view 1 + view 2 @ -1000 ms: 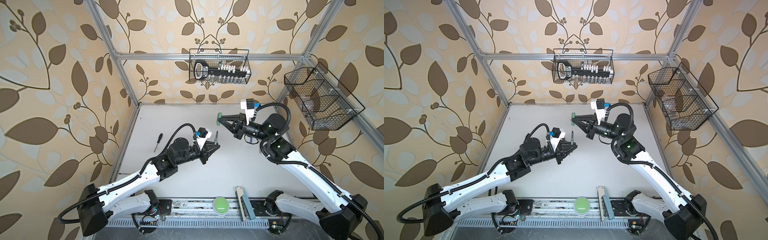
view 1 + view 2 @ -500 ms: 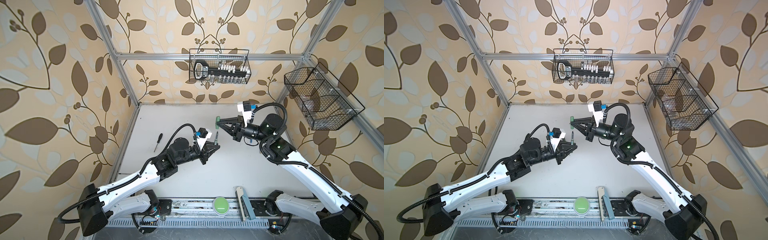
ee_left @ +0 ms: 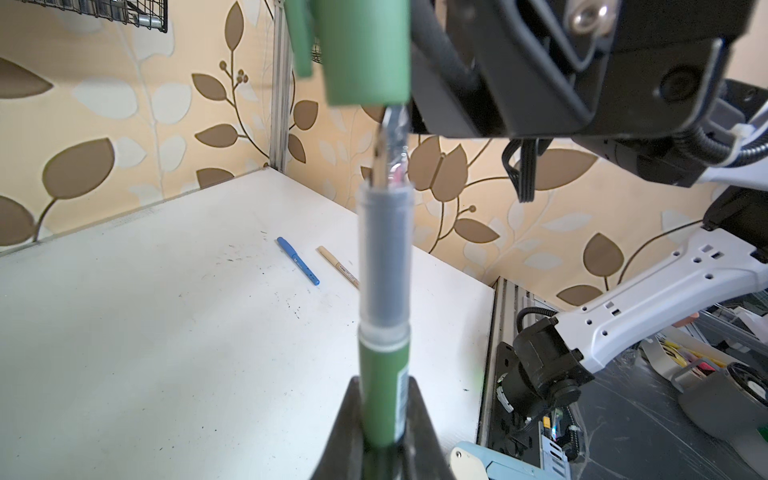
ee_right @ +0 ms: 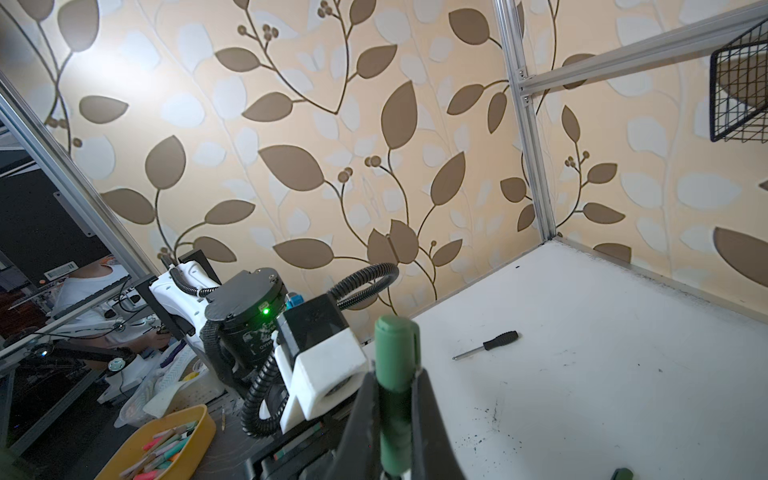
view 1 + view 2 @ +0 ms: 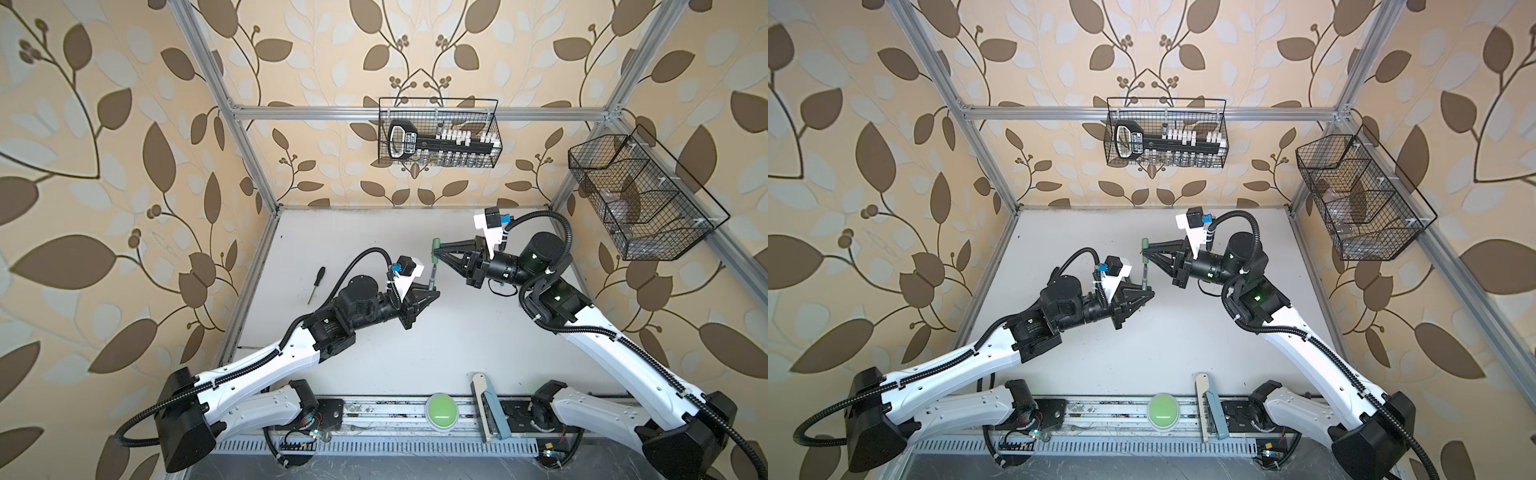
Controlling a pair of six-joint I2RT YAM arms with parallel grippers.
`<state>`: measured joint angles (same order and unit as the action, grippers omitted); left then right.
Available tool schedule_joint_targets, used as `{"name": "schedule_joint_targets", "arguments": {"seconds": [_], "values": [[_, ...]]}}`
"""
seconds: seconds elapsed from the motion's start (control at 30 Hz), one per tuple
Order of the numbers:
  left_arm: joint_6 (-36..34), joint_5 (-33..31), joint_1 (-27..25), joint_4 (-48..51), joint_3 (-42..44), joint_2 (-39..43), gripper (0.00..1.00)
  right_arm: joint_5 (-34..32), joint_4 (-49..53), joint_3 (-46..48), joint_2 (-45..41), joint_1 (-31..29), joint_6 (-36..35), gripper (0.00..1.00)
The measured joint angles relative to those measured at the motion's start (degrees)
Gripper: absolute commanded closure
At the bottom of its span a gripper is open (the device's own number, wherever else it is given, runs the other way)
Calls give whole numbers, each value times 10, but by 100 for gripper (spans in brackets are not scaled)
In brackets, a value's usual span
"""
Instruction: Insert the pens into the pen caps
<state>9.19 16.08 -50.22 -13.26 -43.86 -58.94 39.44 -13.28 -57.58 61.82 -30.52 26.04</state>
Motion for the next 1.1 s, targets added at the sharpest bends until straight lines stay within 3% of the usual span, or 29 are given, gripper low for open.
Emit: {"name": "schedule_joint_targets", "arguments": {"seconds": [0.37, 0.5, 0.73, 0.87, 1.03, 1.1], "values": [[0, -3, 0, 16, -2, 0, 100, 0, -31, 38, -5, -1, 13, 92], [0, -5, 0, 31, -6, 0, 100, 0, -44, 49, -6, -3, 20, 87], [-3, -16, 0, 33, -24, -1, 100, -26, 11, 51, -30, -19, -23, 86], [-8, -17, -1, 33, -26, -1, 100, -38, 42, 53, -50, -21, -42, 59], [-12, -20, 0, 32, -37, -8, 100, -40, 89, 53, -57, -8, -56, 44], [-14, -20, 0, 33, -40, -14, 100, -30, 89, 53, -62, 15, -43, 43]]}}
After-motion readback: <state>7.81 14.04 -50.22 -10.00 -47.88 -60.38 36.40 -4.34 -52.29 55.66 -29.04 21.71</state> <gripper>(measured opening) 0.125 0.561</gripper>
